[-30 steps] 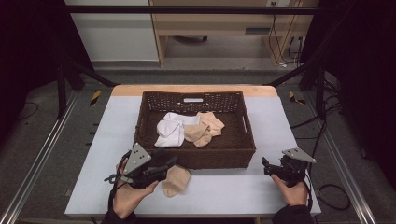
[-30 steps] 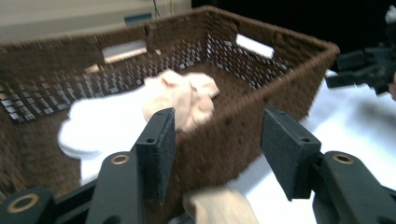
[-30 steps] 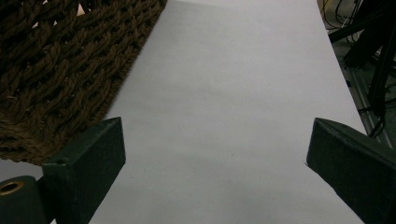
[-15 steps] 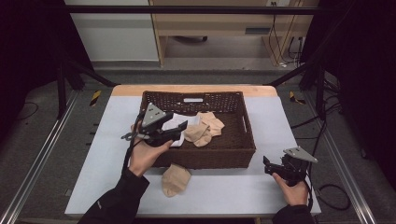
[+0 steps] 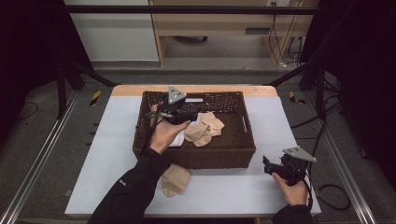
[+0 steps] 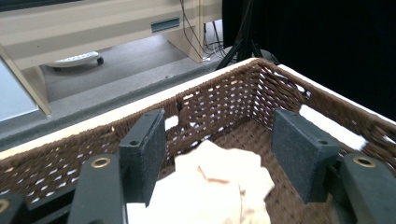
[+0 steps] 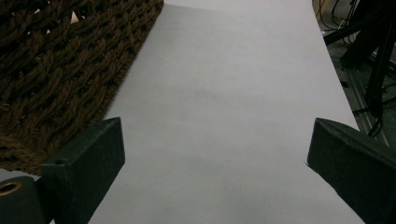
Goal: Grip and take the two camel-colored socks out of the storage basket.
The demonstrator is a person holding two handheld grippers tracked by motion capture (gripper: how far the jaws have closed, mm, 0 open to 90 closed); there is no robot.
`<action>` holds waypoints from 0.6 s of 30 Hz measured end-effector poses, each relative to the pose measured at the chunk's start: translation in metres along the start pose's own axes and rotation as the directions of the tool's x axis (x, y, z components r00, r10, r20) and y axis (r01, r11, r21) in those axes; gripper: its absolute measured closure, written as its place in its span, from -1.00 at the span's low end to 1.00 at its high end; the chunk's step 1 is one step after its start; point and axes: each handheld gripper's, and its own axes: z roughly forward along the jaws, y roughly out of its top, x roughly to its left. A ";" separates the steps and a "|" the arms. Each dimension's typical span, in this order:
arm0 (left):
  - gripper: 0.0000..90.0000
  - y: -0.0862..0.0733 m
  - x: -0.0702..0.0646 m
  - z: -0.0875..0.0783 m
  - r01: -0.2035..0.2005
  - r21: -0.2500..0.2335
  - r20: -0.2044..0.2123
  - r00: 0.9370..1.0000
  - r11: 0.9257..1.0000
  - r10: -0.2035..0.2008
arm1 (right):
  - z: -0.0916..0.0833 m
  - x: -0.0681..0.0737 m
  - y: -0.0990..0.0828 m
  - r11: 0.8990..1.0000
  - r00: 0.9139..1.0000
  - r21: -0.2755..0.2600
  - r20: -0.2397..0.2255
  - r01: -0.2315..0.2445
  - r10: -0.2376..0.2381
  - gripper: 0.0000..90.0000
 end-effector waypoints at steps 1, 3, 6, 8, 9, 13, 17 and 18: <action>-0.20 0.001 0.000 0.011 0.023 0.002 -0.006 1.000 1.000 -0.023 | 0.000 0.000 0.000 1.000 1.000 0.000 0.003 0.000 0.000 -0.90; -0.18 0.002 -0.001 0.017 0.016 0.014 -0.012 1.000 1.000 -0.015 | 0.000 -0.001 0.000 1.000 1.000 -0.002 0.004 -0.001 0.001 -0.90; -0.14 -0.001 -0.003 0.031 0.009 0.020 -0.023 1.000 1.000 -0.009 | 0.000 -0.001 0.000 1.000 1.000 -0.003 0.005 -0.001 0.001 -0.90; -0.13 -0.004 -0.004 0.041 -0.007 0.033 -0.039 0.999 0.999 0.008 | 0.000 0.000 0.000 1.000 1.000 -0.003 0.003 -0.002 0.002 -0.90; -0.12 -0.010 -0.005 0.051 -0.015 0.056 -0.053 0.998 0.998 0.018 | 0.001 0.000 0.000 1.000 1.000 0.001 0.005 -0.002 0.002 -0.89; -0.11 -0.020 -0.006 0.066 -0.014 0.094 -0.048 0.999 0.995 0.019 | 0.001 0.000 0.000 1.000 1.000 0.000 0.006 -0.001 0.001 -0.89; -0.06 -0.034 -0.010 0.080 -0.029 0.142 -0.034 0.999 0.989 0.034 | 0.001 -0.001 0.000 1.000 1.000 0.000 0.007 0.000 0.000 -0.89; -0.06 -0.034 -0.010 0.080 -0.029 0.142 -0.034 0.999 0.989 0.034 | 0.001 -0.001 0.000 1.000 1.000 0.000 0.007 0.000 0.000 -0.89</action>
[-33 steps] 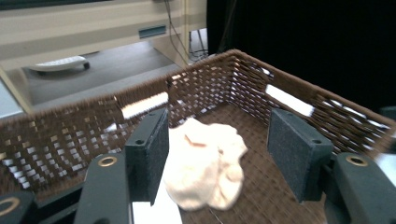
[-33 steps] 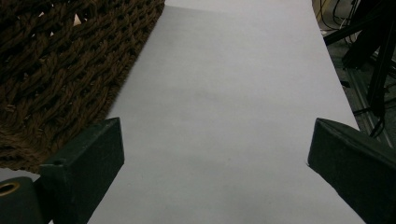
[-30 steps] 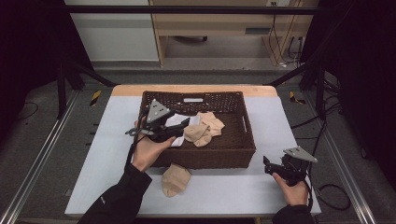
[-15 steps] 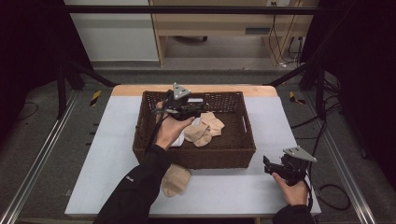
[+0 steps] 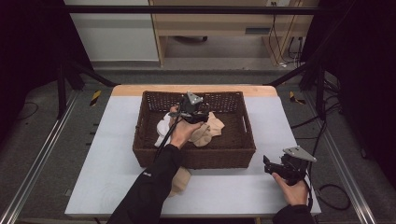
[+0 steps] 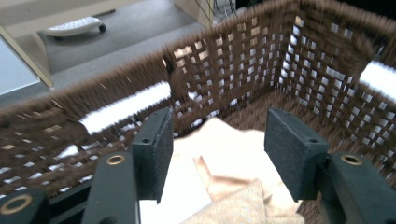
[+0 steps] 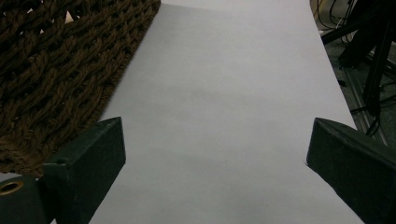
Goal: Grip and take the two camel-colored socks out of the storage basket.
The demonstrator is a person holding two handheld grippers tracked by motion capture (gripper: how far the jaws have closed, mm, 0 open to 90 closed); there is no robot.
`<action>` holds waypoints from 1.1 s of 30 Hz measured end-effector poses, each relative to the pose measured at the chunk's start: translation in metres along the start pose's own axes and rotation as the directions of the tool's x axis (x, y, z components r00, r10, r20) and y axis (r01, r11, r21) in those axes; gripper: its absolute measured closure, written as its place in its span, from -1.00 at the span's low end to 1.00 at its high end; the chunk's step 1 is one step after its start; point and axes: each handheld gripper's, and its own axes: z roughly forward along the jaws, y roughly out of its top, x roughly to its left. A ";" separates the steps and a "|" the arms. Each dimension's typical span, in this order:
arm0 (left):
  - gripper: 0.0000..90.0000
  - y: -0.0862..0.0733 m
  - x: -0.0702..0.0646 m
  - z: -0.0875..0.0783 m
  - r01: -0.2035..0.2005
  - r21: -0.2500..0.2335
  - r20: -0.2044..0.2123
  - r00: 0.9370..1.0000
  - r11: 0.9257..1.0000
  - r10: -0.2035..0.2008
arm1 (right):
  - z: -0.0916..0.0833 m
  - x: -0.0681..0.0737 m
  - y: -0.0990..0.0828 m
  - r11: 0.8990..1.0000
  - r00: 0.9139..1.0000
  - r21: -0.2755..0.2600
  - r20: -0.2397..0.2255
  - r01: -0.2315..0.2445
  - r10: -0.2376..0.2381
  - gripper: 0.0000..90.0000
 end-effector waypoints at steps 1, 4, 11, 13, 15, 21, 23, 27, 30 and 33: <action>-0.06 -0.003 -0.001 0.002 -0.001 0.004 0.008 1.000 1.000 0.001 | 0.000 0.000 0.000 1.000 1.000 0.000 0.000 0.000 0.000 -0.89; -0.04 -0.009 -0.004 0.009 0.001 0.024 0.027 1.000 1.000 -0.001 | 0.000 0.000 0.000 1.000 1.000 0.000 0.000 -0.001 0.001 -0.89; 0.04 -0.014 -0.005 0.015 -0.050 0.089 0.050 0.998 0.995 0.046 | 0.002 0.000 0.000 1.000 1.000 0.010 0.006 -0.003 0.003 -0.89; 0.04 -0.015 -0.005 0.016 -0.054 0.107 0.047 0.998 0.993 0.050 | 0.002 0.000 0.000 1.000 1.000 0.011 0.006 0.000 0.000 -0.89; 0.04 -0.017 -0.004 0.018 -0.057 0.131 0.046 0.998 0.990 0.051 | 0.002 0.001 -0.001 1.000 1.000 0.012 0.005 0.002 -0.002 -0.89; 0.00 -0.020 -0.008 0.020 -0.093 0.169 0.063 0.994 0.981 0.084 | 0.002 0.001 -0.001 1.000 1.000 0.014 0.005 0.003 -0.003 -0.89; -0.07 -0.023 -0.009 0.022 -0.084 0.193 0.080 0.994 0.978 0.070 | 0.003 0.001 -0.001 1.000 1.000 0.013 0.005 0.004 -0.004 -0.89; -0.10 -0.024 -0.009 0.023 -0.086 0.200 0.083 0.994 0.976 0.071 | 0.003 0.001 -0.001 1.000 1.000 0.016 0.006 0.006 -0.006 -0.89; -0.11 -0.026 -0.009 0.026 -0.099 0.225 0.084 0.993 0.969 0.082 | 0.003 0.001 -0.001 1.000 1.000 0.015 0.005 0.006 -0.006 -0.89; -0.05 -0.028 -0.009 0.027 -0.113 0.254 0.103 0.991 0.960 0.089 | 0.003 0.001 -0.001 1.000 1.000 0.015 0.004 0.007 -0.007 -0.89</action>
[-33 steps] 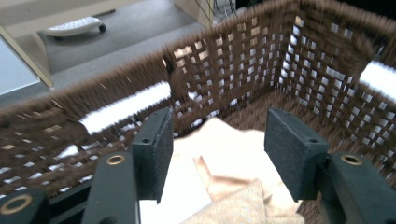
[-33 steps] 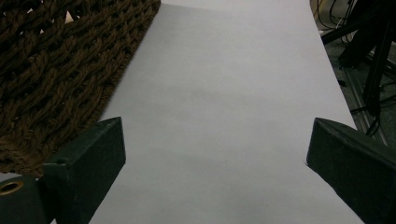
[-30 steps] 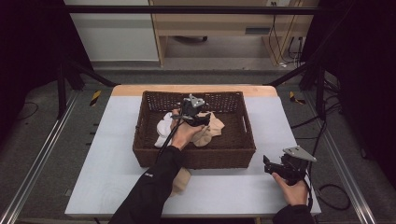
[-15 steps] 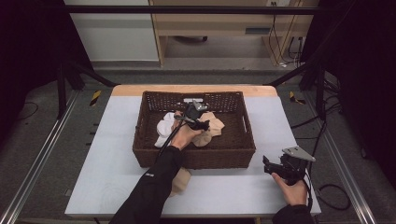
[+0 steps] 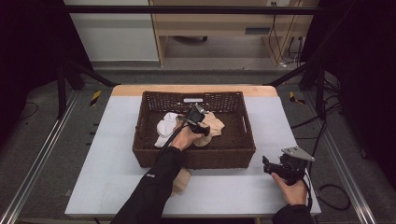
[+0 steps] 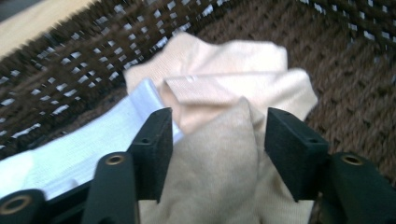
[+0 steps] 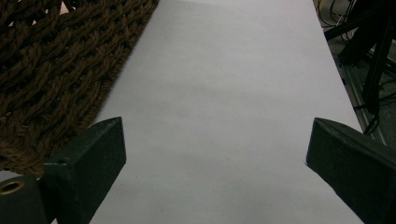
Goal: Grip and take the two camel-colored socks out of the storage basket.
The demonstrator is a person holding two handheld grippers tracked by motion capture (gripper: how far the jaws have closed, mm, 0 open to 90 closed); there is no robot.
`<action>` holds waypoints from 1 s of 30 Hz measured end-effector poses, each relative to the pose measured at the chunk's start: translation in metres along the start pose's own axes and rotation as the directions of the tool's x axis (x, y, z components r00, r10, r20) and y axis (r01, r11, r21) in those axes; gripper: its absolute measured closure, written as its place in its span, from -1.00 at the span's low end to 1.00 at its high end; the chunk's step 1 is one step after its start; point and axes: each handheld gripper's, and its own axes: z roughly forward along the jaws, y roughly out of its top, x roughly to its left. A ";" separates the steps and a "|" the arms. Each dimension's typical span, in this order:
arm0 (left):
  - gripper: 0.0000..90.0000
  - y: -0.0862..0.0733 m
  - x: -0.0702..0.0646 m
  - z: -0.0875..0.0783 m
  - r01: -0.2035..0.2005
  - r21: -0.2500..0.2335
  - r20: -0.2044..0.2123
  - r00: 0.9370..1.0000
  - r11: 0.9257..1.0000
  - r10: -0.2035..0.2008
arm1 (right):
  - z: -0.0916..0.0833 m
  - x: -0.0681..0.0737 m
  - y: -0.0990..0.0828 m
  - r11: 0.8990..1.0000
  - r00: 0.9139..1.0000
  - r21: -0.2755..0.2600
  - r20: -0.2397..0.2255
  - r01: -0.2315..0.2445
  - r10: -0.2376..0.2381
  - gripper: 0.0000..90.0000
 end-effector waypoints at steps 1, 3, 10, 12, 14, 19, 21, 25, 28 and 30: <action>-0.03 0.000 0.000 0.000 -0.007 0.011 0.006 1.000 1.000 0.007 | 0.000 0.000 0.000 1.000 1.000 0.001 -0.001 0.000 0.000 -0.89; 0.13 -0.001 0.000 0.001 -0.013 0.023 0.010 1.000 1.000 0.013 | 0.000 0.000 0.000 1.000 1.000 0.002 -0.002 0.003 -0.003 -0.89; 0.67 0.000 -0.001 -0.003 -0.017 0.078 0.034 0.999 0.997 0.014 | 0.000 0.000 0.000 1.000 1.000 0.003 -0.001 0.003 -0.003 -0.88; 0.83 0.000 0.000 -0.006 0.001 0.085 0.037 0.999 0.996 -0.004 | 0.000 0.000 0.000 1.000 1.000 0.002 -0.001 0.002 -0.002 -0.88; 0.86 0.000 0.001 -0.007 0.011 0.085 0.037 0.999 0.996 -0.014 | -0.001 0.000 0.000 1.000 1.000 0.001 -0.002 0.000 0.000 -0.88; 0.88 0.001 0.001 -0.016 0.037 0.025 0.030 0.999 0.999 -0.038 | -0.002 -0.001 0.000 1.000 1.000 -0.001 0.000 0.000 0.000 -0.88; 0.88 0.001 0.001 -0.021 0.050 -0.028 0.042 0.998 0.998 -0.049 | -0.002 -0.001 0.000 1.000 1.000 -0.003 0.002 0.000 0.000 -0.88; 0.88 0.000 0.006 -0.033 0.069 -0.119 0.046 0.997 0.990 -0.064 | -0.002 -0.002 0.000 1.000 1.000 -0.002 0.006 -0.003 0.003 -0.88; 0.88 -0.003 0.010 -0.048 0.088 -0.205 0.052 0.995 0.975 -0.079 | -0.002 -0.002 -0.001 1.000 1.000 -0.001 0.004 0.000 0.000 -0.87; 0.88 -0.002 0.010 -0.053 0.091 -0.227 0.058 0.995 0.970 -0.080 | -0.002 -0.001 -0.001 1.000 1.000 0.000 0.004 0.001 -0.001 -0.87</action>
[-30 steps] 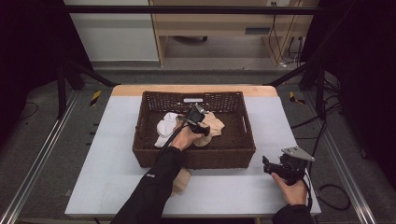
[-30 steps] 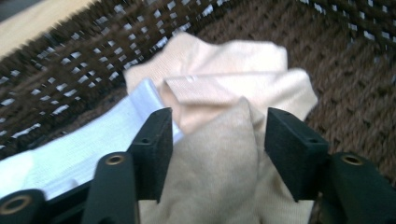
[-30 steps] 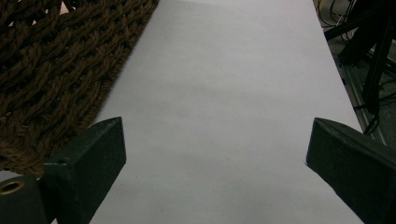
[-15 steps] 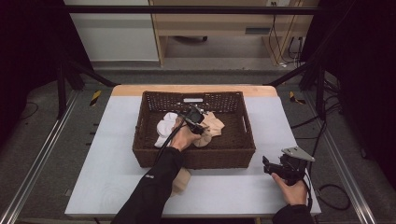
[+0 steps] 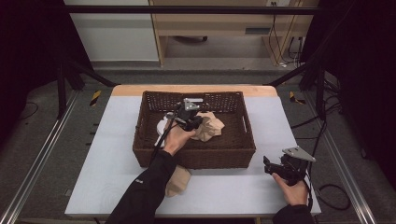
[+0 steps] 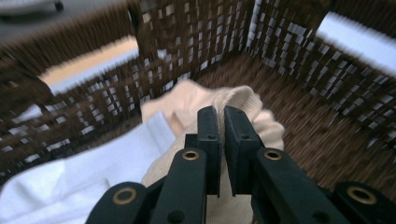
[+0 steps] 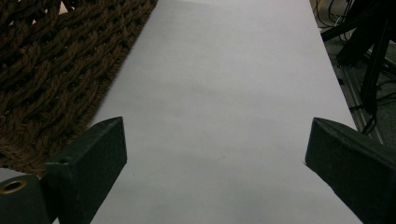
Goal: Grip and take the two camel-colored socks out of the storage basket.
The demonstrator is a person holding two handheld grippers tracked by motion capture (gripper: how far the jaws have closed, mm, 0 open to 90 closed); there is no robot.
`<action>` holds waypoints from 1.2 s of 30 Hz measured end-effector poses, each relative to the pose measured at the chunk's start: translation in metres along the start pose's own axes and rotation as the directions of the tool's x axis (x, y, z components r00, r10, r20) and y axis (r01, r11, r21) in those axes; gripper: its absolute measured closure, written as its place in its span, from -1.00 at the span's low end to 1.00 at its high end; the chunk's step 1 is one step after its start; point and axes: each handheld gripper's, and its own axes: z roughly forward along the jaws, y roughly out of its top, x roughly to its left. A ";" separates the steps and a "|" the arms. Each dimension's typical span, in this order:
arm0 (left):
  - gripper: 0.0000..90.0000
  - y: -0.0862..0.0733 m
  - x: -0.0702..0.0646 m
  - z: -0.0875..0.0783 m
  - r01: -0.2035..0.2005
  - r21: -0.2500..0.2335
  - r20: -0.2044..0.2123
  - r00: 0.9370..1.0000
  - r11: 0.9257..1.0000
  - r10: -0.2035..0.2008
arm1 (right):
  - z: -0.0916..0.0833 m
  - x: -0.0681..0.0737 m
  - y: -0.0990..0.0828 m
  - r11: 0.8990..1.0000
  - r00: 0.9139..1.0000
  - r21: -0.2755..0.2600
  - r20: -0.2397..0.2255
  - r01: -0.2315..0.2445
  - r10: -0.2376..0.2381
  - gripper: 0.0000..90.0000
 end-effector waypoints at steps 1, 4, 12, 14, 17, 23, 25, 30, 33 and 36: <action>0.88 0.002 -0.001 -0.005 0.001 -0.029 0.006 1.000 1.000 -0.001 | 0.000 0.000 0.000 1.000 1.000 -0.001 0.000 0.002 -0.002 -0.87; 0.89 0.009 -0.005 -0.023 0.000 -0.119 0.021 1.000 0.993 0.003 | -0.001 -0.001 0.000 1.000 1.000 -0.004 0.005 -0.002 0.002 -0.87; 0.89 0.015 -0.011 -0.055 0.004 -0.239 0.044 0.999 0.971 0.007 | -0.001 -0.002 0.000 1.000 1.000 -0.003 0.007 -0.005 0.005 -0.87; 0.89 0.017 -0.013 -0.069 0.007 -0.276 0.053 0.999 0.961 0.008 | -0.001 -0.003 0.000 1.000 1.000 -0.005 0.009 -0.003 0.003 -0.87; 0.89 0.018 -0.015 -0.078 0.009 -0.299 0.062 0.998 0.954 0.010 | -0.001 -0.003 0.000 1.000 1.000 -0.004 0.009 -0.003 0.003 -0.87; 0.89 0.021 -0.020 -0.104 -0.005 -0.351 0.062 0.998 0.936 0.028 | -0.002 -0.004 0.000 1.000 1.000 -0.004 0.012 -0.009 0.009 -0.87; 0.89 0.022 -0.021 -0.112 -0.002 -0.365 0.064 0.998 0.931 0.028 | -0.002 -0.004 -0.001 1.000 1.000 -0.004 0.014 -0.011 0.011 -0.87; 0.89 0.023 -0.023 -0.134 -0.005 -0.400 0.070 0.997 0.916 0.036 | -0.002 -0.005 -0.001 1.000 1.000 -0.007 0.015 -0.013 0.013 -0.87; 0.89 0.022 -0.026 -0.147 -0.009 -0.424 0.082 0.996 0.906 0.048 | -0.003 -0.005 -0.001 1.000 1.000 -0.007 0.015 -0.012 0.013 -0.87; 0.89 0.021 -0.030 -0.161 -0.017 -0.449 0.089 0.994 0.893 0.064 | -0.003 -0.005 -0.001 1.000 1.000 -0.007 0.017 -0.013 0.013 -0.87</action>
